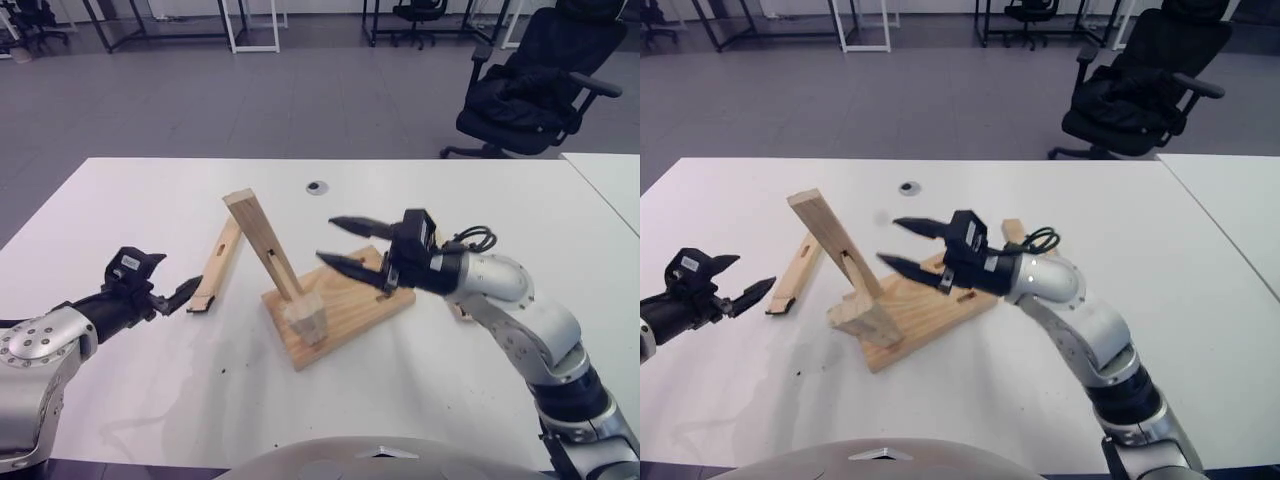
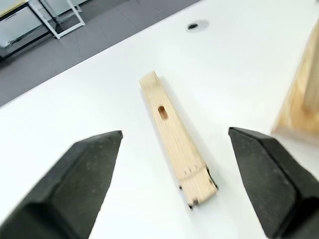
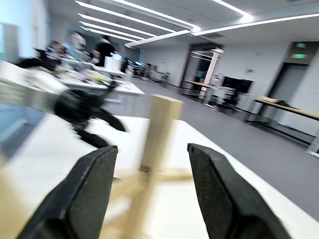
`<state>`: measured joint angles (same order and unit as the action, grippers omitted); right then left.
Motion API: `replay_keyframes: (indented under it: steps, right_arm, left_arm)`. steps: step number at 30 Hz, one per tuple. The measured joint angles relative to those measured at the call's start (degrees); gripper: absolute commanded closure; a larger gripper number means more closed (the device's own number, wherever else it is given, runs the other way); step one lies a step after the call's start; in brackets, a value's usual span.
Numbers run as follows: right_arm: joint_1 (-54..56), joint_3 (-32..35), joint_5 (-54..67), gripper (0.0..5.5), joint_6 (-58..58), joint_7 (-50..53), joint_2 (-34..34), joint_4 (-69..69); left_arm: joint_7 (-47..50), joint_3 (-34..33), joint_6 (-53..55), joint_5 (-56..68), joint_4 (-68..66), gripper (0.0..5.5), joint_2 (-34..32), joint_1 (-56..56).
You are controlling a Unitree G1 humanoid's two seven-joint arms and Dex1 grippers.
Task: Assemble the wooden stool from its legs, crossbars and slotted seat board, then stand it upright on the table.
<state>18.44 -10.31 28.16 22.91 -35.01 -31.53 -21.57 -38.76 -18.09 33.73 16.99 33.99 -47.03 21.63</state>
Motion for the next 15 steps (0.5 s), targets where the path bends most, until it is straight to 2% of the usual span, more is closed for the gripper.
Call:
replay_keyframes:
  steps: [2,4,6,10,12,15]
  right_arm:
    - [2.38,0.47,-7.58,2.89,-1.08,0.88,-3.48,11.77]
    - [3.7,-4.11,-17.42,2.89,-5.3,1.47,-4.58,24.75]
    - [1.94,-7.94,-22.6,2.89,-9.94,0.04,-4.25,32.55]
    - [-0.81,-10.68,-28.11,2.89,-14.11,-6.15,-8.02,34.06]
    - [-4.21,-11.9,-28.13,2.89,-14.25,-13.58,-13.92,26.2]
    - [-13.52,-10.42,-18.98,2.89,-8.42,-19.85,-15.8,14.09]
  left_arm:
    - [-1.92,9.92,-3.46,-5.27,1.0,1.57,-1.3,1.24]
    - [-1.86,21.83,-7.62,-13.75,-3.77,1.57,-1.33,-2.69]
    - [-1.68,28.7,-13.82,-19.86,-9.43,1.57,-0.44,-9.2]
    - [0.94,31.22,-16.56,-19.78,-19.15,1.57,7.85,-17.96]
    - [0.84,31.97,-17.85,-20.05,-25.14,1.57,9.61,-22.55]
    - [0.09,32.32,-20.73,-21.64,-42.13,1.57,13.29,-35.07]
